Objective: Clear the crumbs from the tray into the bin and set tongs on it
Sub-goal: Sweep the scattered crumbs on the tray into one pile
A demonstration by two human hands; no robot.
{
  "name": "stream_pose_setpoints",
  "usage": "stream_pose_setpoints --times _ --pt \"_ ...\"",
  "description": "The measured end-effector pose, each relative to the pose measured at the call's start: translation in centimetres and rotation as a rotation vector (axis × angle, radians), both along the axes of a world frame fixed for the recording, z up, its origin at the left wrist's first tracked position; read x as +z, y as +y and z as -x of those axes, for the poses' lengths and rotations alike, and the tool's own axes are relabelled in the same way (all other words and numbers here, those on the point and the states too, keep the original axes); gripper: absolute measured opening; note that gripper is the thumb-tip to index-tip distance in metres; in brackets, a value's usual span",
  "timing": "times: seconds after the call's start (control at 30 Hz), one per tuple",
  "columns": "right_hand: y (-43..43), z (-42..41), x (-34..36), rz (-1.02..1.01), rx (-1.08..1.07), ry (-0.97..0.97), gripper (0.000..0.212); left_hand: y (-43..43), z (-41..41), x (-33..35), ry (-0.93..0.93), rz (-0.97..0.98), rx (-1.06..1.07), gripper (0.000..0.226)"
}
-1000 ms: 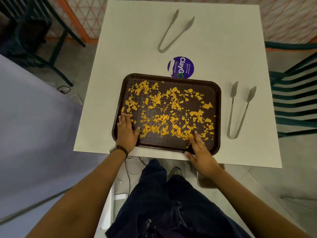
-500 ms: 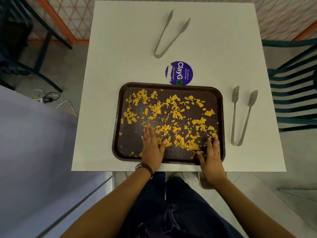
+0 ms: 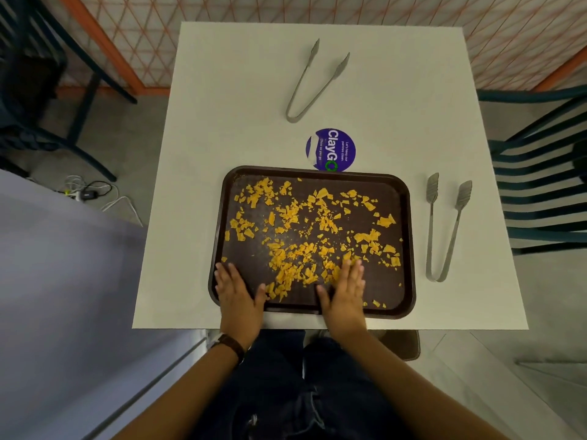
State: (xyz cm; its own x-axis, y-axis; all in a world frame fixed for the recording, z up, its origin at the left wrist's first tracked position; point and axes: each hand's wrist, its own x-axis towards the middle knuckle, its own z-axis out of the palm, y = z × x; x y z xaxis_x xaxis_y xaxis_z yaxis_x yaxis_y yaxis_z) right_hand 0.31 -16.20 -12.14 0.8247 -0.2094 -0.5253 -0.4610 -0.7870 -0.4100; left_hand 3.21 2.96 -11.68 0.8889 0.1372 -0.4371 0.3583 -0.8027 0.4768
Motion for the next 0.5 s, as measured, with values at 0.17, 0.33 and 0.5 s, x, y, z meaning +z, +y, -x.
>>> stream_pose_setpoints --times 0.17,0.33,0.5 --pt "3.3 -0.8 0.7 -0.219 0.11 -0.083 0.091 -0.1 0.4 -0.2 0.035 -0.069 -0.017 0.084" --pt "1.3 0.0 1.5 -0.119 0.029 -0.066 0.08 -2.5 0.1 -0.4 0.108 -0.186 -0.045 0.114" --pt "-3.9 2.0 2.1 0.078 -0.128 0.019 0.083 -6.6 -0.6 -0.3 0.181 -0.111 -0.114 0.089"
